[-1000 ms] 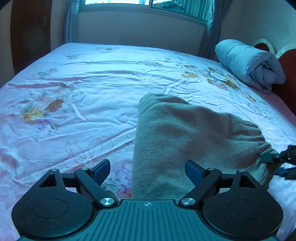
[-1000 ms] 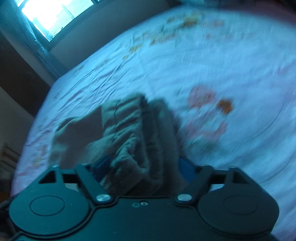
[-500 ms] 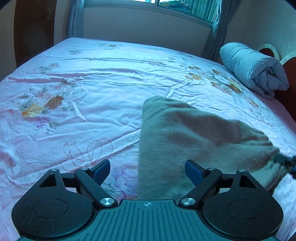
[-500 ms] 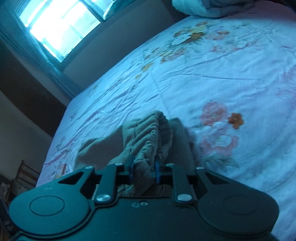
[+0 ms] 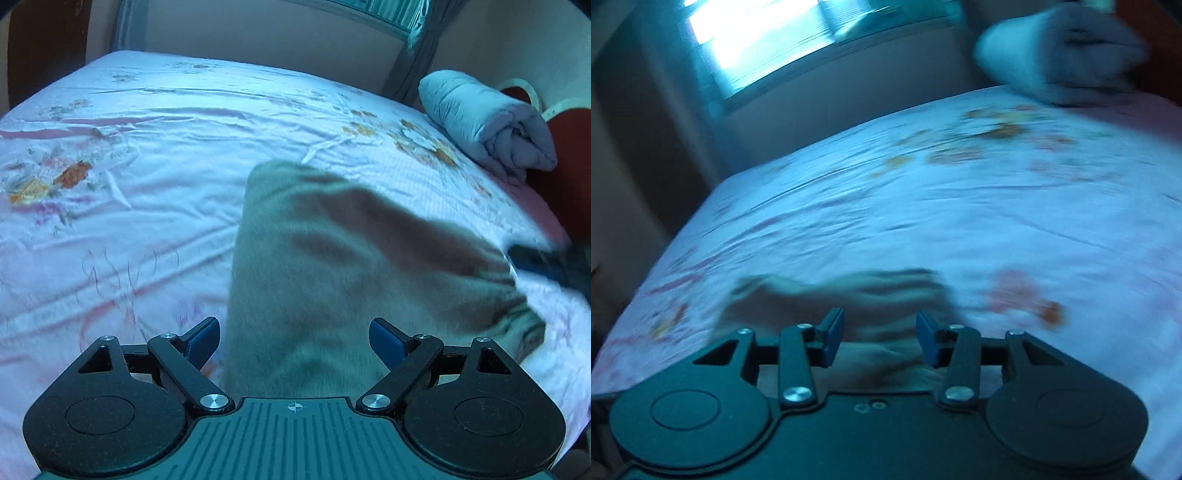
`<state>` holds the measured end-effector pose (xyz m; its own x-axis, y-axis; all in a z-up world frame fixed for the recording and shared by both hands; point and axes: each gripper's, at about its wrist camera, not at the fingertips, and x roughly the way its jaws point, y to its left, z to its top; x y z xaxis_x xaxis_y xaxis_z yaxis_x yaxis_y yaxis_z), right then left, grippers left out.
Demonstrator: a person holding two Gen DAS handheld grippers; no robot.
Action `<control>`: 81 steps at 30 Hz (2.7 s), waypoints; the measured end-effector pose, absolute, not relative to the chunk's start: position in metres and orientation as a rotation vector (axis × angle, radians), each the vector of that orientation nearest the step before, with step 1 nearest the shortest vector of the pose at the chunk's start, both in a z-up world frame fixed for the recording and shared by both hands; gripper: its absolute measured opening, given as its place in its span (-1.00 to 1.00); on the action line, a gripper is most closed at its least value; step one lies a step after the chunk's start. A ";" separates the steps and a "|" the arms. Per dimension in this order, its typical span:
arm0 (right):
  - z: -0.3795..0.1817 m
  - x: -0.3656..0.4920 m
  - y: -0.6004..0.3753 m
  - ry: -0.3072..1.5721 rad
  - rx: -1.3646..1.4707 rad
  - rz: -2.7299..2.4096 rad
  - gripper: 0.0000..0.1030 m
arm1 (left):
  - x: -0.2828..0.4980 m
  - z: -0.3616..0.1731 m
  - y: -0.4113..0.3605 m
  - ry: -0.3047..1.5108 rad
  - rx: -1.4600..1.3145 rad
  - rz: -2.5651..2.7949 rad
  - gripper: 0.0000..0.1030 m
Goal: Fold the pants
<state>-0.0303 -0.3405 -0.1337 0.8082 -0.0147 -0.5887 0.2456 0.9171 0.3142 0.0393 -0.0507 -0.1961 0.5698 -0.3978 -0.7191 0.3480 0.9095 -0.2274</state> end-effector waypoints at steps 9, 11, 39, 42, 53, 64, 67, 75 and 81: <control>-0.157 0.082 -0.289 0.781 0.491 0.209 -0.78 | 0.041 -0.230 -0.049 0.955 -0.116 -0.432 0.73; -0.171 0.097 -0.288 0.835 0.497 0.194 -0.81 | 0.040 -0.231 -0.051 0.948 -0.097 -0.436 0.74; -0.179 0.007 -0.344 0.797 0.513 -0.067 -0.87 | 0.054 -0.190 -0.072 0.941 0.017 -0.402 0.81; -0.168 -0.004 -0.350 0.766 0.496 -0.105 -0.86 | 0.049 -0.178 -0.075 0.922 0.034 -0.400 0.81; -0.108 -0.055 -0.344 0.587 0.382 -0.156 0.36 | 0.048 -0.147 -0.073 0.844 0.080 -0.407 0.93; -0.183 -0.032 -0.409 0.755 0.668 -0.194 0.87 | 0.114 -0.195 -0.058 0.969 -0.001 -0.408 0.97; -0.206 -0.020 -0.415 0.793 0.753 -0.158 0.86 | 0.124 -0.213 -0.067 1.008 -0.039 -0.468 0.97; -0.229 -0.008 -0.406 0.836 0.828 0.015 -0.04 | 0.124 -0.235 -0.081 1.037 -0.129 -0.551 0.18; -0.194 -0.010 -0.380 0.768 0.703 0.010 -0.23 | 0.123 -0.211 -0.073 0.961 -0.171 -0.558 -0.50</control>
<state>-0.0101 -0.3799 -0.1935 0.7306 0.2543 -0.6337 0.2385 0.7746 0.5857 0.1234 -0.0725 -0.2108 0.4446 -0.5213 -0.7284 0.3739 0.8470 -0.3779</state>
